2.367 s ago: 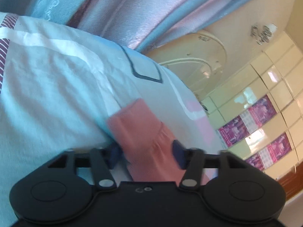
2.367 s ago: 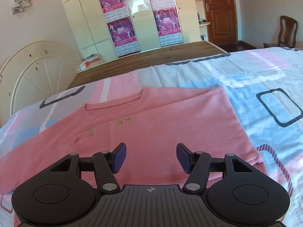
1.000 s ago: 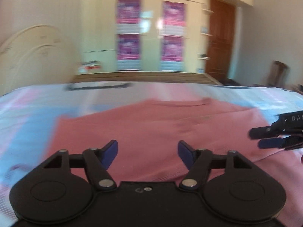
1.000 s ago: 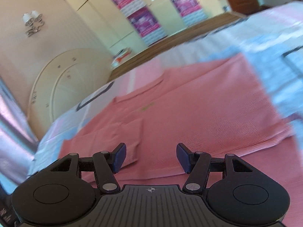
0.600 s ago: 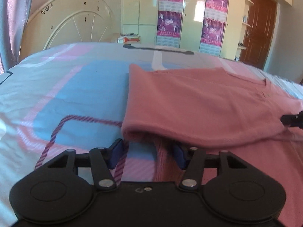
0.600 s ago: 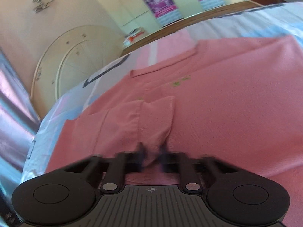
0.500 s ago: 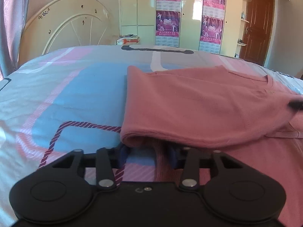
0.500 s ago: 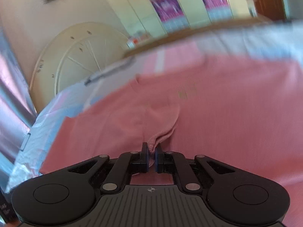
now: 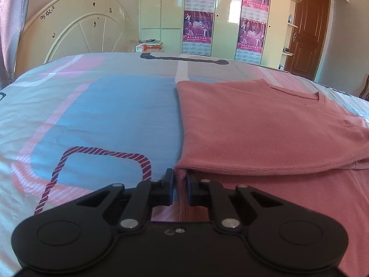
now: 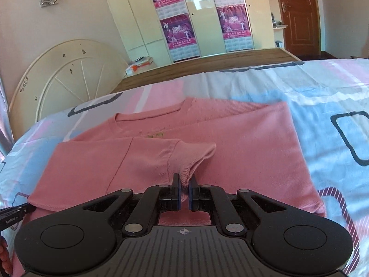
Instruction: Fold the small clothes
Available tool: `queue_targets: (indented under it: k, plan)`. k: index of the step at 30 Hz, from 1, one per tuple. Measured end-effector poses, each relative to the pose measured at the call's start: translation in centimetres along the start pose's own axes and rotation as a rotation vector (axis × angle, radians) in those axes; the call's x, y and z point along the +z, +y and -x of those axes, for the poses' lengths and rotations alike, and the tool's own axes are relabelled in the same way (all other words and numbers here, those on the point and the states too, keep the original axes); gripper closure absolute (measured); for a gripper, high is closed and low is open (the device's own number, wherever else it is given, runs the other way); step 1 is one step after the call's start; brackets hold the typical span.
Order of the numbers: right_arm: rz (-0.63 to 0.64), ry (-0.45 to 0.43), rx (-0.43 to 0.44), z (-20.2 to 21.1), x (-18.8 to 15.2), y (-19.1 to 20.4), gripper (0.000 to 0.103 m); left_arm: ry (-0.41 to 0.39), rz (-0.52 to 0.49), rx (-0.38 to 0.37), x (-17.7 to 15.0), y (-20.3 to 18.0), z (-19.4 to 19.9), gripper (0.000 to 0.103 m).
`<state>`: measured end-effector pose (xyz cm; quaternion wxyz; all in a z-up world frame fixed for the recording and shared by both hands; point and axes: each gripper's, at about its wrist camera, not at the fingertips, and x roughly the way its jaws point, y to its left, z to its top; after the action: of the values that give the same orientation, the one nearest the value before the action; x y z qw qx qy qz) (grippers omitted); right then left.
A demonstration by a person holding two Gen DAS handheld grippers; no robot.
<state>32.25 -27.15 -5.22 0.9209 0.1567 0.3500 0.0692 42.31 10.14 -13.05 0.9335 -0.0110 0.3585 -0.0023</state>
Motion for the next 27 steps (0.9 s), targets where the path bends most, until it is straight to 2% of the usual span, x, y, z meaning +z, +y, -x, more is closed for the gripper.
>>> queue_targets:
  k: [3, 9, 11, 12, 14, 15, 17, 20, 23, 25, 27]
  plan:
    - [0.004, 0.012, -0.003, 0.1, -0.6, -0.3, 0.098, 0.004, -0.008, 0.002, 0.1, 0.1, -0.1, 0.093]
    - [-0.011, 0.057, -0.016, -2.4, -0.7, -0.9, 0.098, 0.026, -0.026, -0.008, 0.4, 0.2, -0.2, 0.092]
    - [-0.008, 0.053, -0.026, -2.0, -0.6, -1.0, 0.098, 0.054, -0.032, -0.013, 0.9, 0.7, 0.3, 0.077]
    - [-0.003, 0.038, -0.050, -1.5, -0.4, -1.0, 0.096, 0.039, -0.012, 0.005, 1.0, 1.1, 1.2, 0.072]
    - [0.029, -0.012, -0.073, 0.1, 0.0, -0.6, 0.096, -0.033, 0.007, -0.025, 1.3, 1.7, 3.4, 0.072]
    - [0.040, -0.028, -0.060, 0.7, 0.2, -0.4, 0.096, -0.053, 0.010, -0.029, 1.6, 1.6, 4.0, 0.076]
    - [0.049, -0.030, -0.032, 0.7, 0.6, -0.1, 0.096, -0.062, 0.032, -0.083, 2.3, 1.2, 3.9, 0.079]
    - [0.066, -0.004, -0.021, -0.8, 0.8, 0.7, 0.097, -0.030, 0.052, -0.125, 3.1, -0.3, 1.6, 0.078]
    - [0.094, 0.043, -0.024, -2.7, 0.4, 1.3, 0.096, 0.070, 0.046, -0.122, 2.5, -0.9, -1.7, 0.074]
    - [0.103, 0.093, -0.060, -3.8, -0.3, 0.9, 0.098, 0.040, 0.028, -0.114, 1.9, -0.8, -1.8, 0.075]
    - [0.093, 0.088, -0.072, -3.1, 0.0, 0.7, 0.098, 0.040, 0.018, -0.100, 2.4, -1.2, -0.9, 0.075]
